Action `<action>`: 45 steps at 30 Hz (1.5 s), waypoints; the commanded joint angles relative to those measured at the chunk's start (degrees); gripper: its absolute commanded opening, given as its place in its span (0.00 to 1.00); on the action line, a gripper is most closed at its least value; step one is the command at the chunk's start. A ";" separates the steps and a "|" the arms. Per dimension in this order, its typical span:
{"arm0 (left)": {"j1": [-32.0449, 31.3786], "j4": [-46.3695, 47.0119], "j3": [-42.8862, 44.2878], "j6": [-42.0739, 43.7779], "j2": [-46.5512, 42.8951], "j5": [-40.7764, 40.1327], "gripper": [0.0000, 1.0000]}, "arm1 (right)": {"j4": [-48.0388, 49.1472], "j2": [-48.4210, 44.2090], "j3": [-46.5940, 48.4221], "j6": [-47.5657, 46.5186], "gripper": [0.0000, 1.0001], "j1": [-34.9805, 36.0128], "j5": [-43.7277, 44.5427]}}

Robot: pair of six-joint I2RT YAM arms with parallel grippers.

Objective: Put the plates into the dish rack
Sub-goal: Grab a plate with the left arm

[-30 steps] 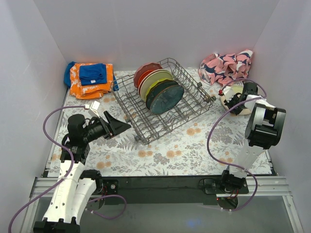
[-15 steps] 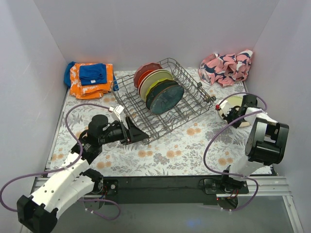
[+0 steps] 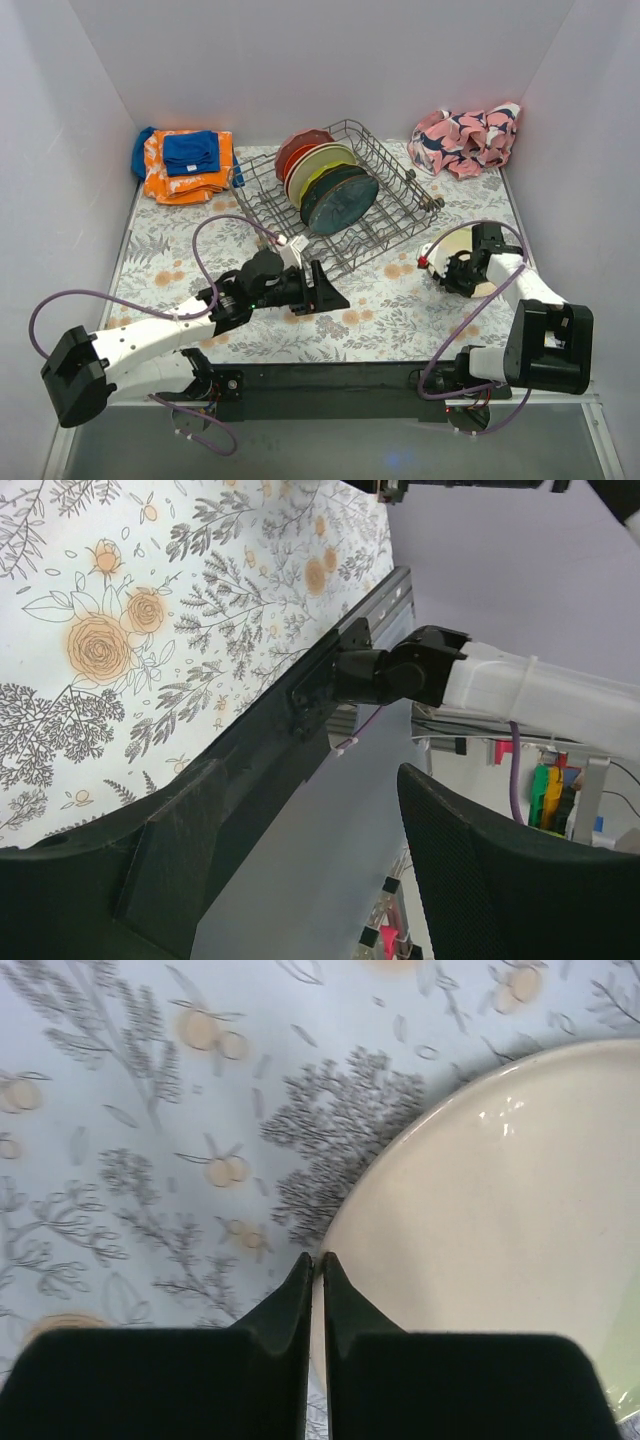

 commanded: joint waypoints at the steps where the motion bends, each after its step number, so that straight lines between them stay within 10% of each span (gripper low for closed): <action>1: -4.62 4.79 2.30 -0.27 3.56 -6.83 0.67 | -15.93 -1.63 -3.81 -0.06 0.06 3.30 -6.23; 13: -10.17 3.65 3.36 1.76 8.49 -14.65 0.67 | -14.97 3.43 17.01 13.03 0.49 -7.94 -9.31; 25: -13.07 2.85 2.22 0.88 8.49 -20.90 0.67 | -11.10 29.20 40.91 20.60 0.53 -13.40 -9.14; 45: -13.25 2.77 -0.16 4.57 5.77 -22.65 0.67 | -11.27 40.65 42.69 15.15 0.47 -13.58 -9.49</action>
